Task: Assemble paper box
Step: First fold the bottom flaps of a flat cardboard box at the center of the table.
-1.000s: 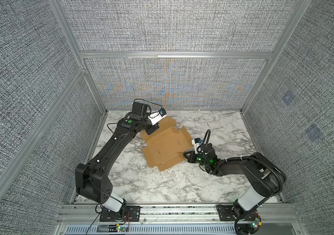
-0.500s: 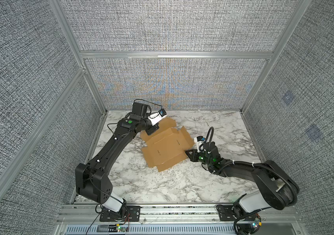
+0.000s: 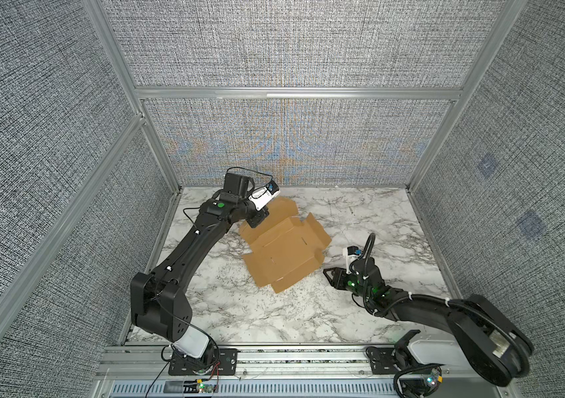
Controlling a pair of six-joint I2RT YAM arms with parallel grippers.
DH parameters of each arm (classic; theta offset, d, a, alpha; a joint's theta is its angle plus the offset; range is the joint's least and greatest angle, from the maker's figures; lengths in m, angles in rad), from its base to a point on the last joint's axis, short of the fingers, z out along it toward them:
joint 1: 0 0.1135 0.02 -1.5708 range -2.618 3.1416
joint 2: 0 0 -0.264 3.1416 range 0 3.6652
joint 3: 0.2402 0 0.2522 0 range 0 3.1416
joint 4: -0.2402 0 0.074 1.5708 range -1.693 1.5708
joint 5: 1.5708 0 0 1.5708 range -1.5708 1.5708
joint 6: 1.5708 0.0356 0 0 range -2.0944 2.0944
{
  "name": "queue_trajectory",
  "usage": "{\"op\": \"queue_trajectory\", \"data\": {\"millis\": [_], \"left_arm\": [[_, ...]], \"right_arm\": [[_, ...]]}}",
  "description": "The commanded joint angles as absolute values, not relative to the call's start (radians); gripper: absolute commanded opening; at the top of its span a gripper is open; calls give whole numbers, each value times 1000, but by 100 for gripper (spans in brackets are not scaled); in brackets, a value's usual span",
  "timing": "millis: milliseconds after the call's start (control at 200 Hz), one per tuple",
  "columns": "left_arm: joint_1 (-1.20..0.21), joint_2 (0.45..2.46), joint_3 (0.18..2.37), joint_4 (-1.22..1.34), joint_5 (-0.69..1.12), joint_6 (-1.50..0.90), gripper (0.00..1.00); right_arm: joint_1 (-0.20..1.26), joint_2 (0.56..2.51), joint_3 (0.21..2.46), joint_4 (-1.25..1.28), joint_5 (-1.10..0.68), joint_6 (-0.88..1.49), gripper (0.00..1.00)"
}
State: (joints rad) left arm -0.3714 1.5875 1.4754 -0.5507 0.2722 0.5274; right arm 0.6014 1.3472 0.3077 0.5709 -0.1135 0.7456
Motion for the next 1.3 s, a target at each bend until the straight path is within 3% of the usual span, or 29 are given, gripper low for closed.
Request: {"op": "queue_trajectory", "data": {"millis": [0,185,365,440,610,660,760,890,975,1085,1120,1295], "left_arm": [[-364,1595,1489,-514,303,473,0],[-363,1603,1491,-508,311,452,0],[-362,1600,1489,-508,316,441,0],[-360,1599,1486,-505,320,432,0],[-344,1603,1483,-502,369,389,0],[-342,1603,1485,-502,383,376,0],[-335,1601,1488,-503,405,357,8],[-326,1593,1486,-493,412,325,42],[-319,1581,1478,-485,411,310,54],[-306,1565,1485,-490,402,301,64],[-302,1560,1490,-496,407,299,73],[-282,1540,1497,-506,437,290,79]], "right_arm": [[622,1463,309,841,-95,897,46],[644,1695,312,1226,-85,1055,50],[660,1805,328,1353,-61,1095,47],[660,1809,320,1381,-46,1086,40],[654,1782,304,1386,-35,1082,4],[651,1751,298,1343,-25,1081,0],[636,1640,311,1143,-35,1059,0],[607,1425,452,568,-47,907,0],[571,1331,590,185,-38,791,0],[457,1305,732,-117,-149,682,0],[423,1314,783,-206,-189,644,0],[293,1504,1182,-744,-296,297,0]]}}
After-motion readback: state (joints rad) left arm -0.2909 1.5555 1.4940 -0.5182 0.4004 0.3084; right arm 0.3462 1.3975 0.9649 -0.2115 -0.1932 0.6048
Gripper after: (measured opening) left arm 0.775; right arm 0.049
